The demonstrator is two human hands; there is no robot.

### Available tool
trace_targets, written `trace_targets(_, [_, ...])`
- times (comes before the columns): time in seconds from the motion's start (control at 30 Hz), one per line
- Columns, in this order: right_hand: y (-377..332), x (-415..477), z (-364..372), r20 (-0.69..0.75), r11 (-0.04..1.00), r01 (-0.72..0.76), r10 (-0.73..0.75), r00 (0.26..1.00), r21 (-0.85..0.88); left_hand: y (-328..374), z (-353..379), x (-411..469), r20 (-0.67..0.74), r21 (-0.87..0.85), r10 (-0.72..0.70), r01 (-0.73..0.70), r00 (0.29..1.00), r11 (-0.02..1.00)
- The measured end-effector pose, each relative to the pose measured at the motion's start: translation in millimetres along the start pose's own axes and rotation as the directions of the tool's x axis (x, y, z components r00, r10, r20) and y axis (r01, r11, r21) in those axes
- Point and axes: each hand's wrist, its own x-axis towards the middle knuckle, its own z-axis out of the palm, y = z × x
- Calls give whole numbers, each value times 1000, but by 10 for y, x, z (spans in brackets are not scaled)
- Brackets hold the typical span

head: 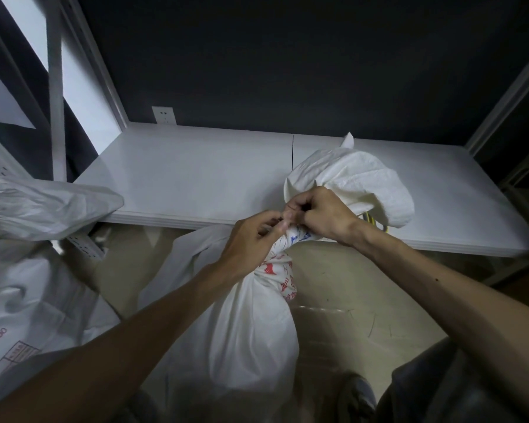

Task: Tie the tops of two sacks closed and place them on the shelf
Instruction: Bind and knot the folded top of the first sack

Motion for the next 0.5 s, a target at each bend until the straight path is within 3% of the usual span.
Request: trace_targets(0.5, [-35, 23, 13, 2, 999, -45, 45, 999, 11, 93, 16, -32, 15, -113, -81, 82, 997, 990])
